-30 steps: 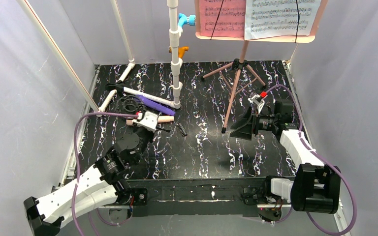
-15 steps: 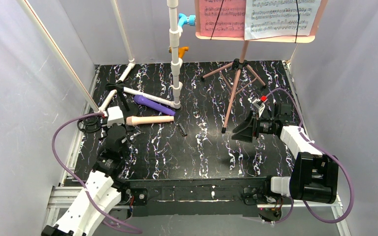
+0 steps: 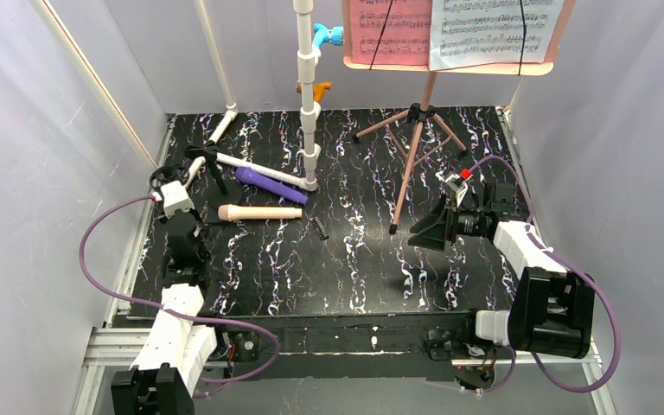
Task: Pack up the instrument practice props
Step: Place the microphone stand at the center of the board.
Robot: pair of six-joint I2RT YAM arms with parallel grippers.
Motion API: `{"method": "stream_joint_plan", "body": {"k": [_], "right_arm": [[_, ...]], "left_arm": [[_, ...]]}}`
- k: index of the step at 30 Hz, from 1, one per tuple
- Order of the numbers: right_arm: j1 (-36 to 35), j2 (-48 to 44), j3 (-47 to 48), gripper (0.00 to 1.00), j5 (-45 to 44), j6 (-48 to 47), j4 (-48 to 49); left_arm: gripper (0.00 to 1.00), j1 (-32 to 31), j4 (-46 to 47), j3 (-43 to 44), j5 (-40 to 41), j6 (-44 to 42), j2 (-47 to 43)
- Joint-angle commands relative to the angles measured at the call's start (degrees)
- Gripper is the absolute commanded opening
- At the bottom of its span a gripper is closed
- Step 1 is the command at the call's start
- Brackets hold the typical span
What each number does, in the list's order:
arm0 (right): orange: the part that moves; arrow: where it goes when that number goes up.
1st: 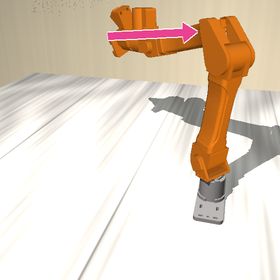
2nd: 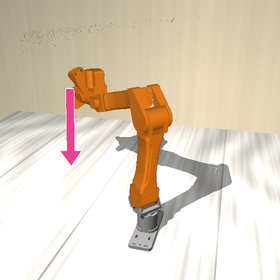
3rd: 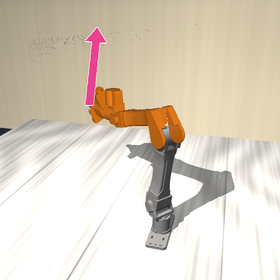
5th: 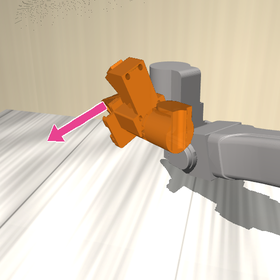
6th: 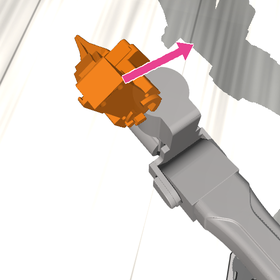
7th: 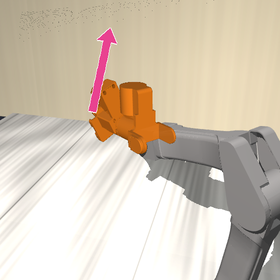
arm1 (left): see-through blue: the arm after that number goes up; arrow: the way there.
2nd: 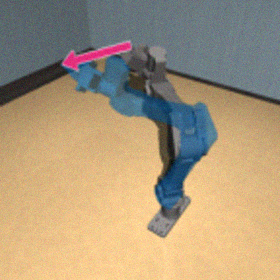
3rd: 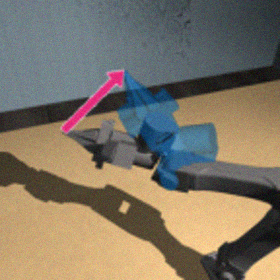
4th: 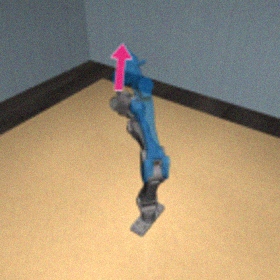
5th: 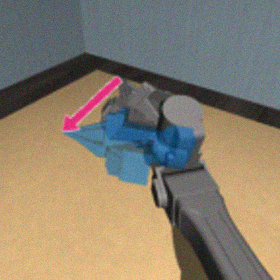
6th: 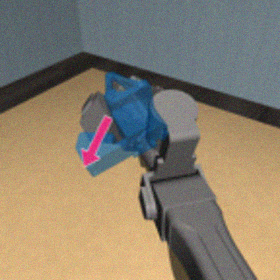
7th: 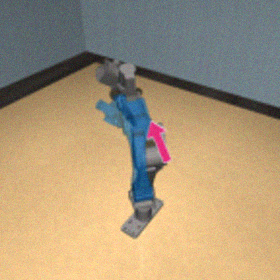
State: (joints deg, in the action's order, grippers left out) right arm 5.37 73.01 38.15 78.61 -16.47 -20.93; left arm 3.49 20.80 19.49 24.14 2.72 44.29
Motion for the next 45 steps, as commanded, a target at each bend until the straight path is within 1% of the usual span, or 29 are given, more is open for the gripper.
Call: {"method": "stream_joint_plan", "body": {"k": [1, 5, 9, 14, 23, 26, 27, 30, 31, 32, 35, 37, 42, 43, 44, 45], "right_arm": [[0.52, -0.84, 1.88, 0.98, 1.96, -0.59, -0.08], [0.60, -1.03, 1.76, 0.98, 2.11, -0.64, -0.08], [0.78, -1.37, 1.67, 0.98, 2.31, -0.64, -0.01], [0.79, -1.24, 1.66, 0.98, 2.94, -0.58, 0.09], [0.87, -1.29, 1.49, 1.00, 3.44, -0.58, 0.27], [0.87, -1.13, 1.40, 1.00, 3.61, -0.49, 0.43], [0.87, -0.95, 1.32, 1.00, 3.66, -0.41, 0.53], [0.85, -0.90, 1.23, 1.00, 3.76, -0.32, 0.75], [0.87, -0.86, 1.23, 1.00, 3.77, -0.24, 0.78], [0.87, -0.86, 1.22, 1.00, 3.75, -0.23, 0.80], [0.87, -0.85, 1.25, 1.00, 3.89, -0.14, 0.93], [0.87, -0.81, 1.23, 1.00, 3.93, -0.14, 0.98], [0.87, -0.94, 1.28, 1.00, 4.05, -0.05, 1.06], [0.87, -1.06, 1.24, 1.00, 4.04, -0.05, 1.06], [0.87, -1.11, 1.23, 1.00, 4.02, -0.05, 1.06], [0.83, -1.26, 1.22, 1.00, 4.13, -0.05, 1.06]], "left_arm": [[0.00, 0.21, 6.63, -0.22, -4.85, -5.13, -1.83], [0.00, 0.21, 7.13, -0.13, -4.77, -7.00, -1.50], [0.00, 0.29, 7.99, -0.83, 1.18, -7.87, -3.28], [0.00, 0.37, 8.32, -1.40, 5.27, -8.41, -5.47], [0.00, 2.50, 14.09, -0.86, 7.19, -4.78, -0.34], [0.03, 3.07, 16.34, -0.47, 7.18, -3.66, 2.52], [0.07, 3.49, 18.22, -0.08, 7.06, -3.07, 5.44], [0.14, 3.62, 19.33, -0.04, 6.61, -3.06, 7.86], [0.19, 3.63, 19.41, -0.18, 6.62, -3.03, 8.13], [0.27, 3.62, 19.40, -0.50, 6.66, -3.07, 8.17], [0.43, 3.63, 19.35, -1.66, 6.49, -3.07, 7.16], [0.53, 3.57, 18.89, -2.42, 6.67, -1.23, 6.05], [0.77, 3.57, 13.07, -2.45, 6.78, 0.90, 2.26], [0.82, 3.60, 10.87, -2.06, 6.53, 1.85, 1.26], [0.89, 3.61, 8.25, -1.60, 6.38, 3.01, -0.10], [0.91, 3.63, 5.48, -1.03, 6.02, 4.52, -1.02]]}}
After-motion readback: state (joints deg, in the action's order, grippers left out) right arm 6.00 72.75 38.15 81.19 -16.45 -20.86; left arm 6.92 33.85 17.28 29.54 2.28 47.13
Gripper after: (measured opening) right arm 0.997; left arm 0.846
